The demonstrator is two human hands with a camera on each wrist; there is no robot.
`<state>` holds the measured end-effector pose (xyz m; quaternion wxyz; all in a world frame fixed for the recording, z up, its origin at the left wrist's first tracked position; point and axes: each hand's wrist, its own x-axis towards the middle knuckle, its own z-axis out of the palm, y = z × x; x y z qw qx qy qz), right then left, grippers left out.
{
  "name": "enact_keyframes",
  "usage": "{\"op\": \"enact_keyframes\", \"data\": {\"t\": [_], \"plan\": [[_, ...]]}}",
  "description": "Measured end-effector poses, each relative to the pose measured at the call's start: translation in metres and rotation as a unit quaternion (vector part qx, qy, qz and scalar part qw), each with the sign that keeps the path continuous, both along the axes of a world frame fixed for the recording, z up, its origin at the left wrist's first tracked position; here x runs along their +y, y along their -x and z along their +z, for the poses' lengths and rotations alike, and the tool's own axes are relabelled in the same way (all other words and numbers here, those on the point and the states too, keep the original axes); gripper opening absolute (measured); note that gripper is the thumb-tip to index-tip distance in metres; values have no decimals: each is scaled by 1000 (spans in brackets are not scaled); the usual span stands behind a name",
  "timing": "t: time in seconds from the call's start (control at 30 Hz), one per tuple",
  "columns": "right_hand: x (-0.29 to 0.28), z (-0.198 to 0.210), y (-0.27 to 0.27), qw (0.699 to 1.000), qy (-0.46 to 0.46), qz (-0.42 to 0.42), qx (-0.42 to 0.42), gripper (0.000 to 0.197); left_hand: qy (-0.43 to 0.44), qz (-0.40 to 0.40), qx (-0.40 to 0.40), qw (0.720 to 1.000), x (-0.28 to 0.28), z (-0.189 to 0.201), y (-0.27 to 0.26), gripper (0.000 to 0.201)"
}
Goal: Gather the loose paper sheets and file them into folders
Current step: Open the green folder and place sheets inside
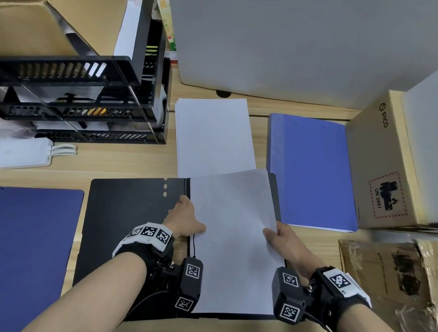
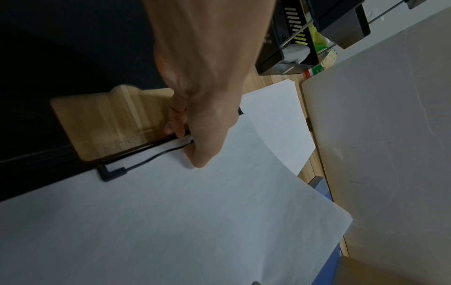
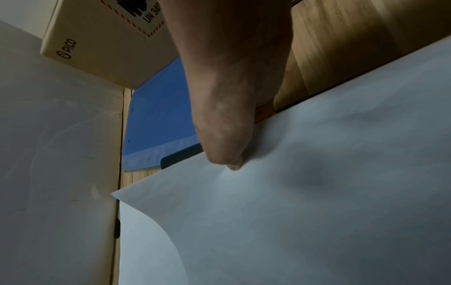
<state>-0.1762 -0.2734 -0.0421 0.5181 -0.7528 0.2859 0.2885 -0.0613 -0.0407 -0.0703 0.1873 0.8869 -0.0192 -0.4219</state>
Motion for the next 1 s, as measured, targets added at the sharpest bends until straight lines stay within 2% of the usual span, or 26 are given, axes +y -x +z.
{"op": "enact_keyframes", "data": {"t": [0.5,0.7,0.77,0.83,0.87,0.93,1.0], "plan": [[2,-3,-4,999,17,29,28,32,-14,5,-6,1000,-3,0,1,68],[0,-4,-10,988,42,105,109,36,-32,15,-29,999,-8,-6,7,75],[-9,-4,-10,988,82,78,107,40,-39,13,-28,999,-8,-8,7,79],[-15,0,-10,987,128,24,89,32,-39,4,-23,999,-5,-9,3,81],[-18,1,-11,985,154,4,73,27,-34,-6,-20,999,-2,-9,0,78],[-19,4,-14,982,184,-29,36,19,3,-7,2,1000,6,-7,-5,60],[-13,7,-22,986,154,-63,5,17,71,53,20,996,21,-6,-11,35]]}}
